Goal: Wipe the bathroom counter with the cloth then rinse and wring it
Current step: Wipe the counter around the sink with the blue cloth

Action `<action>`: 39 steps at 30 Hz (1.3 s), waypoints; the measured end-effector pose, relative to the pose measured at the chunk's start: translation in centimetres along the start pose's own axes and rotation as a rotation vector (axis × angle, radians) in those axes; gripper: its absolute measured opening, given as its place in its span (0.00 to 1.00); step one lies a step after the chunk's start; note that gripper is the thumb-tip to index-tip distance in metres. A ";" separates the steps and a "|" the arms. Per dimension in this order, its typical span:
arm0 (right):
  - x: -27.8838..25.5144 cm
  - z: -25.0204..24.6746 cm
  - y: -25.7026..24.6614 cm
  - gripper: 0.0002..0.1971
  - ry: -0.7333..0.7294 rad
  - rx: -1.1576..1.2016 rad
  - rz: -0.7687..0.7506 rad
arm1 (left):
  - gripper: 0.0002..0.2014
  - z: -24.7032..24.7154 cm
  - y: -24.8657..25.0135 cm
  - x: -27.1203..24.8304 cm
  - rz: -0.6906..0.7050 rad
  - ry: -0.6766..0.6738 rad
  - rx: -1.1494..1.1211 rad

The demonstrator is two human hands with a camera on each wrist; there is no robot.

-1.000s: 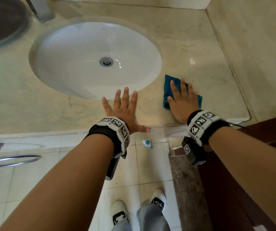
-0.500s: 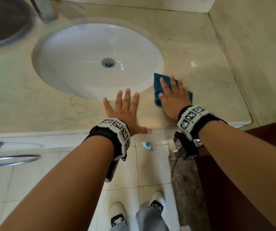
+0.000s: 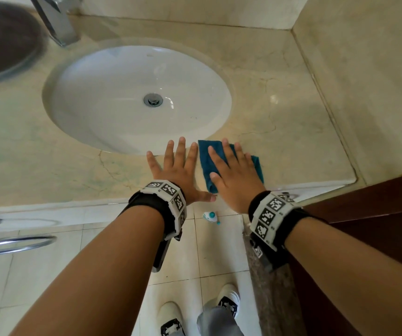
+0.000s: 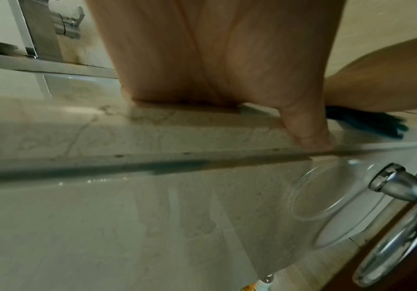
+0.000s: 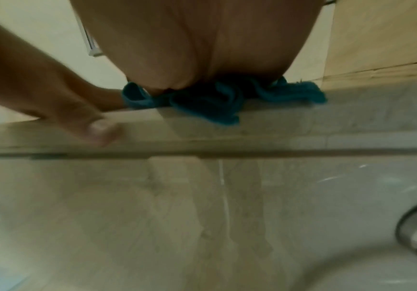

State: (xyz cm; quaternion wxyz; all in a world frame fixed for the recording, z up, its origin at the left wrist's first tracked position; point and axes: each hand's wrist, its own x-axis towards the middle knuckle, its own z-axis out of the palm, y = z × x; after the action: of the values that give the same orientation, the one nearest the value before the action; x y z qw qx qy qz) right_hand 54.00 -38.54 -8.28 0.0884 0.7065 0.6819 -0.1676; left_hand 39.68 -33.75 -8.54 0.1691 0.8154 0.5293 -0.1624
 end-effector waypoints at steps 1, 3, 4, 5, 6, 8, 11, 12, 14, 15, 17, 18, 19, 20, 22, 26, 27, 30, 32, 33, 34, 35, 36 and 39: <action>0.5 -0.2 0.6 0.30 -0.002 0.006 0.000 | 0.63 0.0 0.0 0.0 0.000 -0.004 0.000; 1.9 -0.8 2.0 0.29 -0.013 0.032 0.046 | 0.64 0.1 0.0 0.0 0.000 -0.005 0.004; 2.7 -1.2 2.9 0.29 -0.015 0.040 0.082 | 0.64 0.2 0.0 0.0 0.001 0.000 0.008; 3.5 -1.5 3.8 0.28 -0.015 0.042 0.118 | 0.64 0.2 -0.1 0.1 0.000 0.004 0.012; 4.2 -2.0 4.7 0.28 -0.017 0.043 0.148 | 0.64 0.3 -0.1 0.2 0.001 0.005 0.013; 5.3 -2.9 6.6 0.28 -0.023 0.048 0.201 | 0.63 0.3 -0.2 0.2 0.006 -0.001 0.014; 6.7 -3.6 8.3 0.28 -0.009 0.065 0.286 | 0.63 0.5 -0.2 0.2 0.011 0.005 0.016; 7.0 -3.7 8.5 0.28 0.005 0.071 0.312 | 0.63 0.4 -0.2 0.3 0.011 0.010 0.018; 7.1 -3.7 8.0 0.28 0.020 0.087 0.345 | 0.63 0.4 -0.2 0.2 0.010 0.005 0.017; 6.9 -3.6 7.6 0.28 0.015 0.095 0.352 | 0.63 0.4 -0.2 0.2 0.011 0.001 0.016; 6.1 -3.3 6.7 0.29 -0.007 0.097 0.339 | 0.63 0.4 -0.2 0.2 0.012 0.001 0.015; 5.4 -2.9 6.2 0.30 -0.015 0.082 0.314 | 0.63 0.4 -0.2 0.2 0.012 -0.002 0.015; 4.6 -2.5 5.7 0.30 -0.021 0.065 0.285 | 0.64 0.3 -0.2 0.2 0.011 -0.005 0.016; 3.8 -2.0 5.2 0.30 -0.028 0.042 0.250 | 0.64 0.3 -0.2 0.2 0.010 -0.006 0.016; 2.1 -1.0 4.3 0.31 -0.043 0.007 0.178 | 0.64 0.2 -0.1 0.1 0.005 -0.005 0.016; 0.5 -0.1 3.7 0.32 -0.071 0.009 0.119 | 0.64 0.2 0.0 0.0 0.009 -0.004 0.018; 0.8 0.2 4.1 0.32 -0.077 0.009 0.114 | 0.64 0.2 0.0 0.1 0.008 0.002 0.018; 2.1 0.0 4.7 0.35 -0.098 -0.049 0.100 | 0.64 0.1 0.0 0.0 0.007 0.003 0.023; 3.4 -0.8 5.0 0.32 -0.099 -0.012 0.148 | 0.63 0.2 0.0 0.0 0.005 0.005 0.027; 4.2 -1.2 5.3 0.30 -0.098 0.021 0.176 | 0.63 0.2 -0.1 0.0 0.004 0.006 0.027; 4.9 -1.7 5.6 0.30 -0.089 0.036 0.195 | 0.63 0.2 0.0 0.0 0.006 0.007 0.025; 5.6 -2.1 6.0 0.30 -0.074 0.035 0.201 | 0.63 0.2 0.0 0.0 0.006 0.008 0.022; 6.4 -2.6 6.3 0.30 -0.067 0.013 0.201 | 0.63 0.2 0.0 0.0 0.006 0.009 0.016; 8.9 -4.0 7.5 0.29 -0.069 0.041 0.248 | 0.63 0.2 0.0 0.1 0.010 0.006 0.003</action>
State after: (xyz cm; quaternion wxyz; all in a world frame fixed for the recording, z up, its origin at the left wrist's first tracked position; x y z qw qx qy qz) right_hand 61.99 -29.24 -8.49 0.1174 0.7808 0.5824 -0.1933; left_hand 39.67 -33.73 -8.81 0.1669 0.8187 0.5256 -0.1598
